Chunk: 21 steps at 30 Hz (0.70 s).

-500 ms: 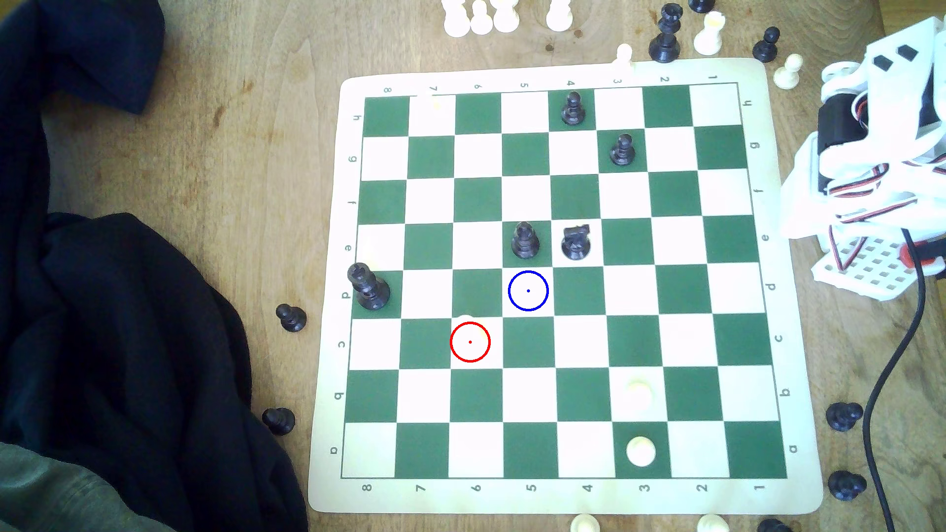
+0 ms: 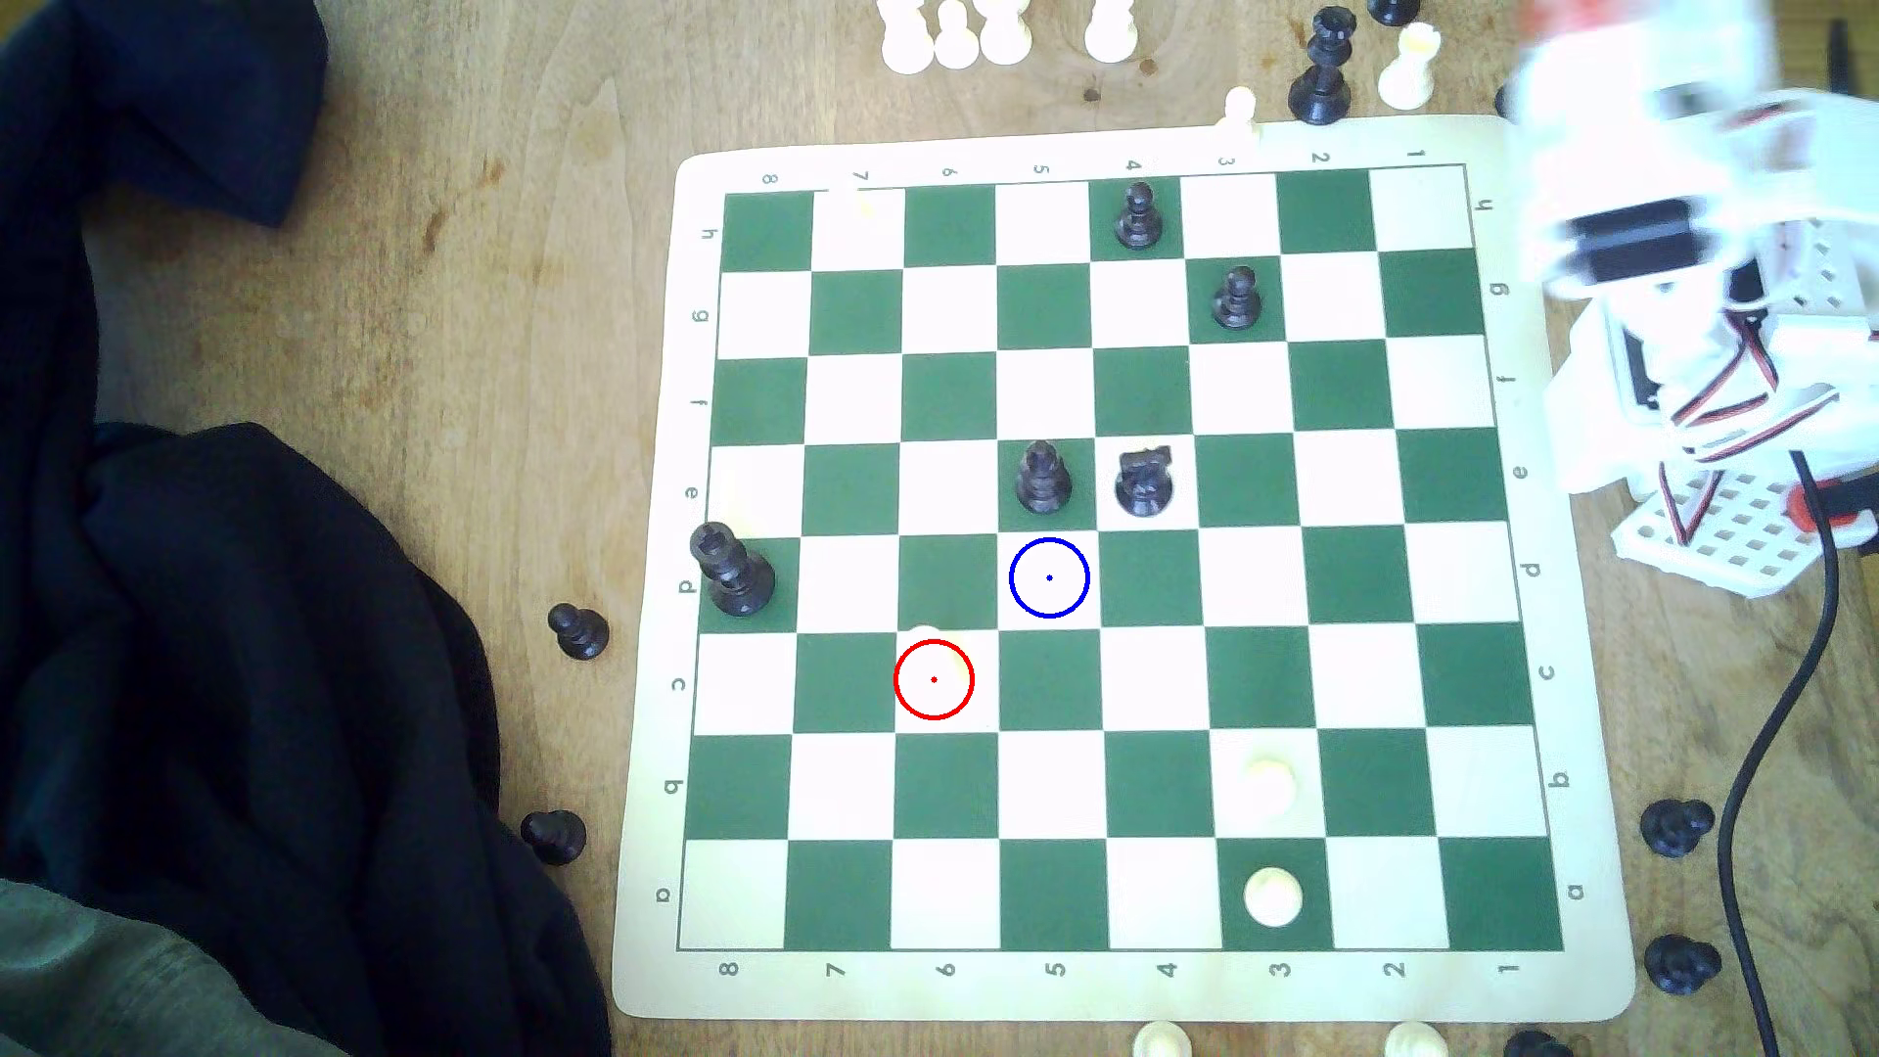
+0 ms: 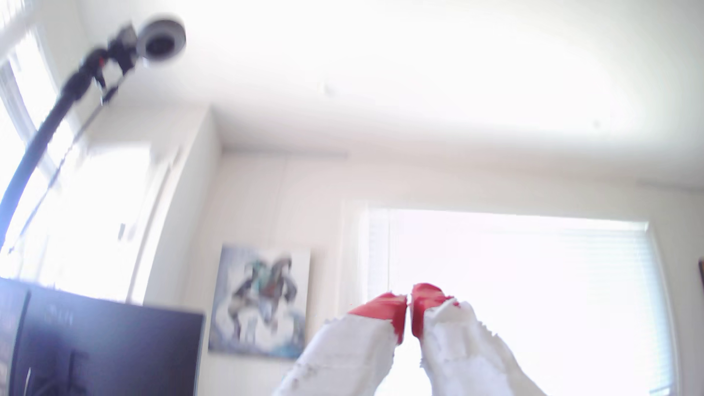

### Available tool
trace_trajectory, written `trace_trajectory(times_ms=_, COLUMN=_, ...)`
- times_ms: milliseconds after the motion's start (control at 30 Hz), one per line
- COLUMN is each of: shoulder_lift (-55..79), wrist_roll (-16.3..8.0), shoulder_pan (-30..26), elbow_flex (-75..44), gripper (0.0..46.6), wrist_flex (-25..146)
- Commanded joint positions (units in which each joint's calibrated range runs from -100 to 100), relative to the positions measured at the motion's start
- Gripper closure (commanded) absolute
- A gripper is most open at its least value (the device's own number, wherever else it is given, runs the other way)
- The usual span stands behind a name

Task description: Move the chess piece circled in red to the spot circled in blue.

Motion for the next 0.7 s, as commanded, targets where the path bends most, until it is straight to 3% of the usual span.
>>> trace_trajectory(times_ms=0, shoulder_lift=-0.1, wrist_roll=0.1, shoulder_pan=-1.1, elbow_flex=-6.1, gripper=46.4, wrist_flex=25.1)
trace_trajectory(times_ms=167, shoulder_lift=2.4, wrist_roll=0.1, shoulder_pan=-4.2, elbow_flex=-17.5, gripper=46.4, wrist_flex=49.2)
trace_trajectory(times_ms=333, shoulder_lift=22.7, wrist_roll=-0.3, shoulder_pan=-7.9, elbow_flex=-32.5, gripper=45.9, wrist_flex=66.3)
trace_trajectory(times_ms=467, shoulder_lift=31.7, wrist_roll=-0.4, shoulder_pan=-9.7, elbow_flex=-36.7, gripper=44.8, wrist_flex=67.1)
trace_trajectory(times_ms=667, shoulder_lift=48.7, wrist_roll=-0.5, shoulder_pan=-9.8, elbow_flex=-44.1, gripper=37.7, wrist_flex=66.3)
